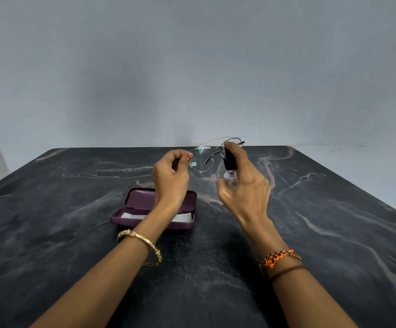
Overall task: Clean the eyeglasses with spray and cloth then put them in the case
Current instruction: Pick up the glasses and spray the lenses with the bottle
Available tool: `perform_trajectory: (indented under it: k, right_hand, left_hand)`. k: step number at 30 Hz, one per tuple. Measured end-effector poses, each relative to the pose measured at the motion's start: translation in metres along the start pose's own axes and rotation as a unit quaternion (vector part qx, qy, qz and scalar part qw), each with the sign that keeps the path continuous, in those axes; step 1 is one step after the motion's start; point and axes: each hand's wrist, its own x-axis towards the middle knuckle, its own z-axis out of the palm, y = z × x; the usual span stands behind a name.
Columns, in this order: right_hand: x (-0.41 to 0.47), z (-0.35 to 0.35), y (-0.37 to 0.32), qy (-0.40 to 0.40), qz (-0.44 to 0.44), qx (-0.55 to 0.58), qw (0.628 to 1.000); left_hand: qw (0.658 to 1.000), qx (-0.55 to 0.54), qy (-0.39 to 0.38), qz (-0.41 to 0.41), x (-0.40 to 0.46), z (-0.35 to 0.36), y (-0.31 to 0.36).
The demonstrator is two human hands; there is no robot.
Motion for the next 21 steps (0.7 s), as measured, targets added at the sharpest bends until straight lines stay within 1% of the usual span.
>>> perform_trajectory:
  k: [7, 11, 14, 21]
  right_hand:
    - [-0.0011, -0.0002, -0.0013, -0.003, 0.033, 0.002, 0.999]
    - [-0.0023, 0.001, -0.0042, -0.013, 0.033, -0.022, 0.999]
    - [-0.0023, 0.0018, -0.0044, -0.017, 0.041, -0.017, 0.999]
    - [-0.0018, 0.0008, -0.0022, 0.004, 0.036, -0.007, 0.999]
  left_hand:
    - [1.0, 0.024, 0.002, 0.007, -0.0027, 0.0004, 0.0019]
    - [0.999, 0.03, 0.003, 0.009, -0.0026, -0.0002, 0.0032]
    - [0.999, 0.032, 0.006, 0.01, -0.0025, -0.0005, 0.004]
    - [0.999, 0.043, 0.003, 0.014, -0.0061, 0.0008, 0.0055]
